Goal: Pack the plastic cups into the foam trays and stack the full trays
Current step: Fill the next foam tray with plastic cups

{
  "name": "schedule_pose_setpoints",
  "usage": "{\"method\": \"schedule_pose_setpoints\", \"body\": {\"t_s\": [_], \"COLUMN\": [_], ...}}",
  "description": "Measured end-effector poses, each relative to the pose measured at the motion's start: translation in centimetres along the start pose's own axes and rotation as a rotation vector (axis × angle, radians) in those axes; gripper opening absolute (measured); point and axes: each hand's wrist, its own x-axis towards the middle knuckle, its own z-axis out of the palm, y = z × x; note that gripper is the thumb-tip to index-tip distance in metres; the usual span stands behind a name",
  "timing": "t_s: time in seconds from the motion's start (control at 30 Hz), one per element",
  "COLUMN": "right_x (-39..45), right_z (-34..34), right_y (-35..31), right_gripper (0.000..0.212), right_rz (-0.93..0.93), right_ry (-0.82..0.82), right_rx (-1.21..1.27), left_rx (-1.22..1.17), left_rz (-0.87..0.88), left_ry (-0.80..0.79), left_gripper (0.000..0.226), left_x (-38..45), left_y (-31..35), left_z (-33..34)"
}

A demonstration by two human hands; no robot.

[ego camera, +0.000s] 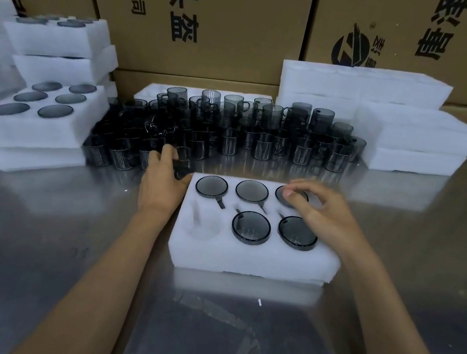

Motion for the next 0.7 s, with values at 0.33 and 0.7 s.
{"method": "schedule_pose_setpoints", "body": {"t_s": [0.33,0.7], "right_x": [-1.0,-3.6], "right_z": [-0.1,2.8], "right_y": [-1.4,-5.0], "right_gripper": [0.011,0.086], "right_rz": [0.008,-0.374], "right_ry": [0.003,-0.104], "right_rx": [-0.06,-0.035], "left_rx": [-0.4,-0.365], "left_rz": [0.126,0.556], "left_ry": [0.125,-0.216], "left_gripper": [0.037,0.05], "left_x": [-1.2,-6.6], "left_y": [3.2,8.4], "left_z": [-4.3,-7.1]}}
